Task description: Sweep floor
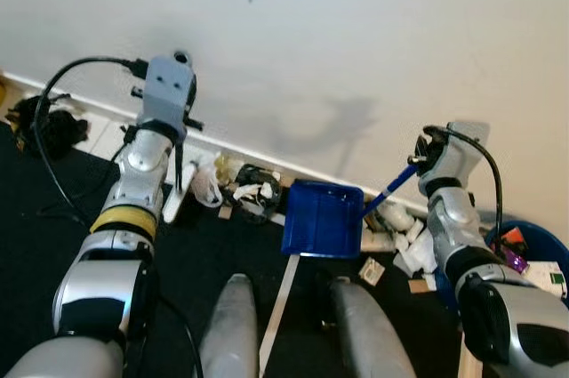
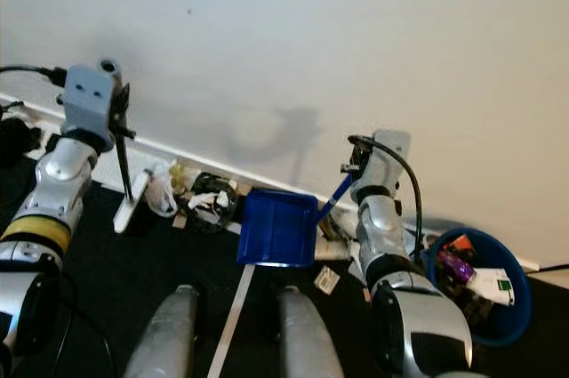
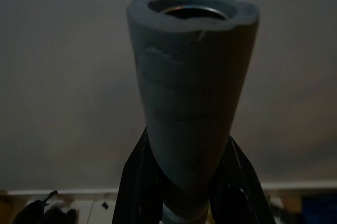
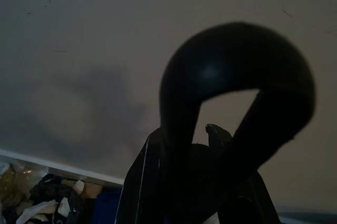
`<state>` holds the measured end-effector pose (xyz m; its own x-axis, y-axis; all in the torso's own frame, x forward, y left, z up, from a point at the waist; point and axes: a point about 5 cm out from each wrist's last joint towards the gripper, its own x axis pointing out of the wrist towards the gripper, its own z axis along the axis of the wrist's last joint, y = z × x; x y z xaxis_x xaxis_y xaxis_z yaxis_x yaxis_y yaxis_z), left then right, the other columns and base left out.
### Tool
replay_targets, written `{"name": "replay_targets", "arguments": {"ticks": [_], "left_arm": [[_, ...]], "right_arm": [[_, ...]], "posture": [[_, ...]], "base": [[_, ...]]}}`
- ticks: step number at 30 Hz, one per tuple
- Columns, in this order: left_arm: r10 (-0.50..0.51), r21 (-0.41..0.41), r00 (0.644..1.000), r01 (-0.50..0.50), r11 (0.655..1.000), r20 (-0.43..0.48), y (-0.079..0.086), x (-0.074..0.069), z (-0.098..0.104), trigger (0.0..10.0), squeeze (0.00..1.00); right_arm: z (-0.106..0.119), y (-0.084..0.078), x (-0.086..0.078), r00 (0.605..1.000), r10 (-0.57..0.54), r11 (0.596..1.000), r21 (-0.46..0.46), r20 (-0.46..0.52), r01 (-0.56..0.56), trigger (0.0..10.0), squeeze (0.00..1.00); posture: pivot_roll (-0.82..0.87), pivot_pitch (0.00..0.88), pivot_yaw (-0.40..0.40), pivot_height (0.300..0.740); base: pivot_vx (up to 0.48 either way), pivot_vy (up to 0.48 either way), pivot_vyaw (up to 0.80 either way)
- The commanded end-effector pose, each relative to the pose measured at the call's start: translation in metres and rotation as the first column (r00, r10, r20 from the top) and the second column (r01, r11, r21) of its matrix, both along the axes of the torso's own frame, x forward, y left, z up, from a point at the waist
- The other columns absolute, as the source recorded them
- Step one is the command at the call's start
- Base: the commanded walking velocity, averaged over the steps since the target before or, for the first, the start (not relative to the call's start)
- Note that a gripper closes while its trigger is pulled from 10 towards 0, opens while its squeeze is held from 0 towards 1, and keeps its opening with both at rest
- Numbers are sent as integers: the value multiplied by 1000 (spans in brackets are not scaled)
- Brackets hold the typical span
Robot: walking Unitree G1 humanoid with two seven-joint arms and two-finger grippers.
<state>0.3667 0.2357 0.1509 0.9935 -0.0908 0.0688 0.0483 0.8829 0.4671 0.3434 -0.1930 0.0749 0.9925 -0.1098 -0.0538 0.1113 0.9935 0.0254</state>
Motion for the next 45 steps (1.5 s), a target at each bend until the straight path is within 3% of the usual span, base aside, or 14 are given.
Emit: {"name": "replay_targets", "arguments": {"ticks": [1, 2, 12, 16, 20, 26, 32, 35, 37, 39, 40, 41, 43, 45], "left_arm": [[6, 64, 999, -8, 998, 37, 7, 2, 10, 10000, 0], [6, 70, 999, -9, 998, 39, 6, 3, 11, 10000, 0], [29, -81, 994, -20, 997, 104, -27, 16, 17, 10000, 0], [1, -148, 988, 22, 989, 155, -59, 22, 24, 10000, 0], [-176, -254, 978, 200, 946, 113, -115, 22, 16, 10000, 0], [-356, -252, 934, 355, 900, 43, -156, 9, -5, 10000, 0], [-412, -247, 911, 400, 883, 0, -168, 2, -17, 10000, 0], [-460, -291, 888, 436, 851, -14, -183, -5, -24, 10000, 0], [-514, -360, 858, 481, 799, 5, -202, -11, -22, 10000, 0], [-514, -360, 858, 481, 799, 5, -202, -11, -22, 10000, 0], [-543, -406, 839, 506, 761, 27, -216, -14, -18, 10000, 0], [-591, -496, 802, 550, 672, 87, -243, -22, -6, 10000, 0], [-591, -496, 802, 550, 672, 87, -243, -22, -6, 10000, 0], [-609, -557, 781, 570, 604, 138, -262, -28, 8, 10000, 0]], "right_arm": [[-18, 2, -8, 995, 18, 1000, 4, -103, -18, 8039, 0], [-17, 3, -7, 994, 32, 999, 9, -102, -31, 10000, 0], [-17, 5, -10, 996, 67, 998, 3, -57, -66, 10000, 0], [-24, 6, -19, 995, 88, 996, -13, -48, -89, 10000, 0], [-33, 6, -29, 994, 98, 995, -12, -53, -99, 10000, 0], [-41, 6, -34, 990, 109, 994, -8, -91, -110, 10000, 0], [-46, 8, -37, 985, 120, 993, -8, -122, -121, 10000, 0], [-47, 9, -37, 986, 110, 994, 2, -127, -111, 10000, 0], [-48, 10, -37, 986, 96, 995, 13, -137, -95, 10000, 0], [-48, 10, -37, 986, 96, 995, 13, -137, -95, 10000, 0], [-49, 10, -37, 986, 84, 996, 20, -144, -82, 10000, 0], [-50, 11, -38, 985, 70, 997, 33, -155, -66, 10000, 0], [-50, 11, -38, 985, 70, 997, 33, -155, -66, 10000, 0], [-51, 13, -38, 985, 73, 997, 36, -159, -68, 10000, 0]], "posture": [[93, 325, -75, 740], [85, 324, -76, 740], [21, 329, -78, 740], [-6, 333, -72, 740], [-28, 334, -57, 740], [-26, 331, -53, 740], [-17, 326, -49, 740], [-2, 322, -48, 740], [7, 318, -47, 740], [7, 318, -47, 740], [18, 316, -48, 740], [25, 313, -48, 740], [25, 313, -48, 740], [32, 310, -49, 740]], "base": [[0, 0, 0], [0, 0, 0], [0, 0, 0], [0, 0, 0], [0, 0, 0], [0, 0, 0], [0, 0, 0], [0, 0, 0], [0, 0, 0], [0, 0, 0], [0, 0, 0], [0, 0, 0], [0, 0, 0], [0, 0, 0]]}}
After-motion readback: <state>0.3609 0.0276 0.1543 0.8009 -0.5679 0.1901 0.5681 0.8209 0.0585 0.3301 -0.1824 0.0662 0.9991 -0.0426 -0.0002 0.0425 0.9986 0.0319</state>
